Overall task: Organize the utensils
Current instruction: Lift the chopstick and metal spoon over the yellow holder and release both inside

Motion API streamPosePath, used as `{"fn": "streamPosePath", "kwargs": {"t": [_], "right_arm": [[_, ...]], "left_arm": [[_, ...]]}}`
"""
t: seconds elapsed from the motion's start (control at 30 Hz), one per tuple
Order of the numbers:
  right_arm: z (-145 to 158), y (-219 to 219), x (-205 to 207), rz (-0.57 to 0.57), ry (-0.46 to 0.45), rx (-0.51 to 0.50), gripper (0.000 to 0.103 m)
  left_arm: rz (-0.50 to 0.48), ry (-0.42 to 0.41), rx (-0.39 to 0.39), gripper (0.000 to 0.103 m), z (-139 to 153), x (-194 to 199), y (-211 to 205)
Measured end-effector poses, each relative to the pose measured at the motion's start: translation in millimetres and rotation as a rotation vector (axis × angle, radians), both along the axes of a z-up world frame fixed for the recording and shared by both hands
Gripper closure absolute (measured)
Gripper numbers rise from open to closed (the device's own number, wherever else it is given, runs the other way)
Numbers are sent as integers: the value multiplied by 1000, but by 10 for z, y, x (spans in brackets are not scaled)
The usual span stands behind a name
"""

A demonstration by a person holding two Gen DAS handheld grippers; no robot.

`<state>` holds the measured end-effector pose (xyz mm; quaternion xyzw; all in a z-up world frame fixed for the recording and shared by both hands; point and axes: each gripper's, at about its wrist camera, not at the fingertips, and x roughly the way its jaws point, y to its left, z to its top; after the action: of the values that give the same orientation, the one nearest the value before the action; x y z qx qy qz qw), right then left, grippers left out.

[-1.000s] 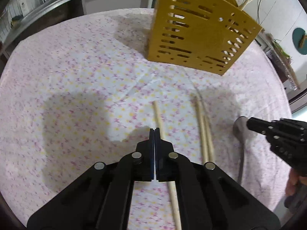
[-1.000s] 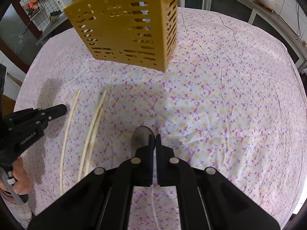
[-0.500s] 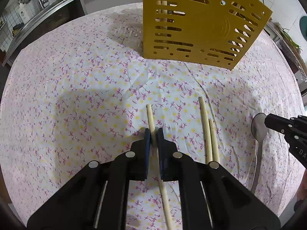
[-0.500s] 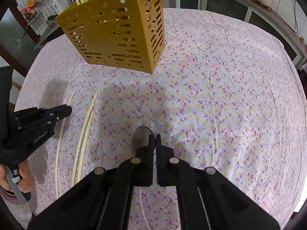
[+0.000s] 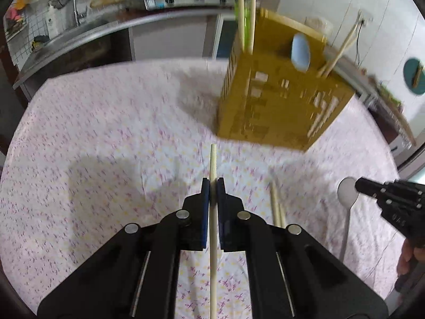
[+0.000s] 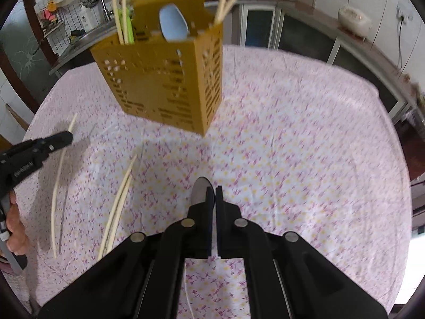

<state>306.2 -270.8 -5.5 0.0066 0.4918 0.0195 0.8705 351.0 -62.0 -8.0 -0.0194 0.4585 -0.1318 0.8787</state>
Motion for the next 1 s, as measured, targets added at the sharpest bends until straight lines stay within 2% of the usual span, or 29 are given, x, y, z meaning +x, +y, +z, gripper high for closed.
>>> {"fn": "streamPosePath", "kwargs": {"t": [0.13, 0.33, 0.47, 0.53, 0.8, 1.0], "right_arm": [[148, 15, -71, 0, -67, -42, 101], [347, 42, -129, -8, -156, -77, 101], [496, 50, -158, -17, -216, -90, 101], [579, 58, -173, -22, -245, -94, 101], [1098, 14, -175, -51, -383, -111, 101], [1462, -22, -39, -83, -472, -135, 101]], "left_arm": [[-14, -101, -41, 99, 214, -103, 63], [-37, -167, -61, 99, 381, -191, 39], [-28, -248, -55, 99, 494, -228, 2], [-40, -267, -81, 99, 586, -235, -1], [-78, -398, -164, 99, 1016, -176, -64], [-106, -466, -179, 99, 1293, -47, -181]]}}
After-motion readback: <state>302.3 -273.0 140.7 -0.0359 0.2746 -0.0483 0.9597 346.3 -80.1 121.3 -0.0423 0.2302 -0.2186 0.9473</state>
